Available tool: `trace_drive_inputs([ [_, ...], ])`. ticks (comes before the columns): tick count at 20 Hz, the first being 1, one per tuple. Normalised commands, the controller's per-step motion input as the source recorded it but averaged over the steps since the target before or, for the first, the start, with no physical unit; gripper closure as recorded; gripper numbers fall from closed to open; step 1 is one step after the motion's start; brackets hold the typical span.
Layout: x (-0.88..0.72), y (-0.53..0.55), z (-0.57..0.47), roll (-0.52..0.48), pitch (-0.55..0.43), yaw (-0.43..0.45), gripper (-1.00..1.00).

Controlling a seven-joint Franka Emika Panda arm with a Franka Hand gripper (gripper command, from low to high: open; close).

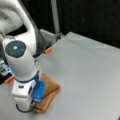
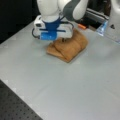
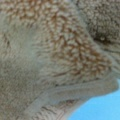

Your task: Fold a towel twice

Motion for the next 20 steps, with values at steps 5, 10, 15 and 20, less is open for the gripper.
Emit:
trace_drive_inputs([
  [5, -0.26, 0.30, 0.25, -0.018, 0.034, -0.166, -1.00],
  [10, -0.31, 0.53, 0.25, -0.006, -0.052, -0.246, -1.00],
  [15, -0.30, 0.61, 0.01, 0.049, -0.179, -0.288, -1.00],
  [20, -0.34, 1.00, -0.06, -0.016, -0.207, -0.387, -1.00],
])
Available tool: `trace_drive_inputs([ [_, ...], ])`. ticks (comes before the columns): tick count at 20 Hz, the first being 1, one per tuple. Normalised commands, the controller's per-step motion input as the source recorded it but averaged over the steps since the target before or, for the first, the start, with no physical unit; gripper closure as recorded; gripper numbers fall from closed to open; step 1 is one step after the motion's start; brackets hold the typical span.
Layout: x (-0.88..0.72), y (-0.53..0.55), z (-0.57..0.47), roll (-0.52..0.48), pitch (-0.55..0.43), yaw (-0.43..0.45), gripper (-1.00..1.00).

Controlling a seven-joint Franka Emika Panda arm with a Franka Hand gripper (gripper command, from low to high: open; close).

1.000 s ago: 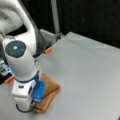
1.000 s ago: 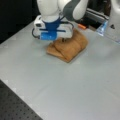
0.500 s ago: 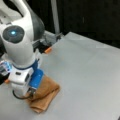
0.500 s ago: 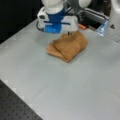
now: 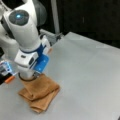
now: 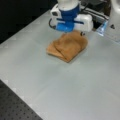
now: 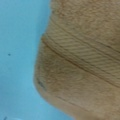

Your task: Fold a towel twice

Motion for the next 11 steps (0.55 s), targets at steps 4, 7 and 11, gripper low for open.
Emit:
trace_drive_inputs([
  [4, -0.22, 1.00, -0.07, -0.133, -0.230, -0.354, -1.00],
  [7, -0.17, 0.79, -0.06, -0.063, -0.187, -0.323, -1.00],
  [11, -0.12, 0.37, -0.05, 0.001, -0.136, -0.279, -1.00],
])
